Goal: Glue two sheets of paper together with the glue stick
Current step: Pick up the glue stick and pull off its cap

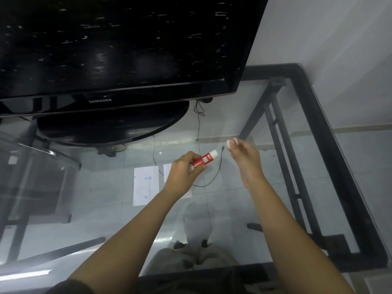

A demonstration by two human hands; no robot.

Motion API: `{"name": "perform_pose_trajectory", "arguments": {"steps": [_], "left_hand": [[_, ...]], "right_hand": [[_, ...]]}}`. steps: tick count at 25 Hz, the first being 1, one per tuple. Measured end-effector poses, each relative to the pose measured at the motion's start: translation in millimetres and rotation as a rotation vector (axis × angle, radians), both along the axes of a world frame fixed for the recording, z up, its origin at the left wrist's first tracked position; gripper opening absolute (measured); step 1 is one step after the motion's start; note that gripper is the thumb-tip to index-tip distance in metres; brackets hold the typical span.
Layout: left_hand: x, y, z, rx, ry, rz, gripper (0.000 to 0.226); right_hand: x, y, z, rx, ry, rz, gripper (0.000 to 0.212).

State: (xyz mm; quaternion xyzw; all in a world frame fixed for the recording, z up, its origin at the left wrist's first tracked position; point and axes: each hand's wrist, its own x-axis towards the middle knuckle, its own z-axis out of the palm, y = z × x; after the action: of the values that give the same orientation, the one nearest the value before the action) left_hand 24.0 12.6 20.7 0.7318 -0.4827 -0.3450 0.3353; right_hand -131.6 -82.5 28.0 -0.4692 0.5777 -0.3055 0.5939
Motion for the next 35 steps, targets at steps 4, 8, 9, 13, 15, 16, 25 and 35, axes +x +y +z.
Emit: {"name": "perform_pose_trajectory", "arguments": {"steps": [4,8,9,13,15,16,25,35], "left_hand": [[11.1,16.7,-6.7,0.043,0.024,0.093,0.027],[14.8,19.8,-1.1,0.01,0.054,0.128,0.027],[15.8,20.8,-0.4,0.008,0.061,0.135,0.027],[21.0,25.7,2.4,0.021,0.07,0.155,0.03],[23.2,26.3,7.0,0.007,0.091,0.172,0.028],[24.2,26.0,10.3,-0.006,0.104,0.185,0.028],[15.4,19.3,41.5,-0.206,0.296,0.175,0.04],[19.5,22.3,38.7,-0.069,0.835,0.261,0.018]], "right_hand": [[-4.1,-4.7,-17.1,-0.276,0.316,0.138,0.041],[0.7,1.0,-37.8,-0.31,0.38,0.249,0.056],[0.6,2.0,-42.0,-0.319,0.396,0.258,0.056],[-0.5,1.3,-45.5,-0.284,0.434,0.306,0.065],[0.9,3.1,-38.7,-0.29,0.483,0.328,0.077],[2.4,6.0,-32.5,-0.326,0.472,0.284,0.078],[43.8,46.5,31.9,0.021,-0.104,0.241,0.019],[49.6,45.0,46.0,-0.005,-0.113,0.107,0.027]]}}
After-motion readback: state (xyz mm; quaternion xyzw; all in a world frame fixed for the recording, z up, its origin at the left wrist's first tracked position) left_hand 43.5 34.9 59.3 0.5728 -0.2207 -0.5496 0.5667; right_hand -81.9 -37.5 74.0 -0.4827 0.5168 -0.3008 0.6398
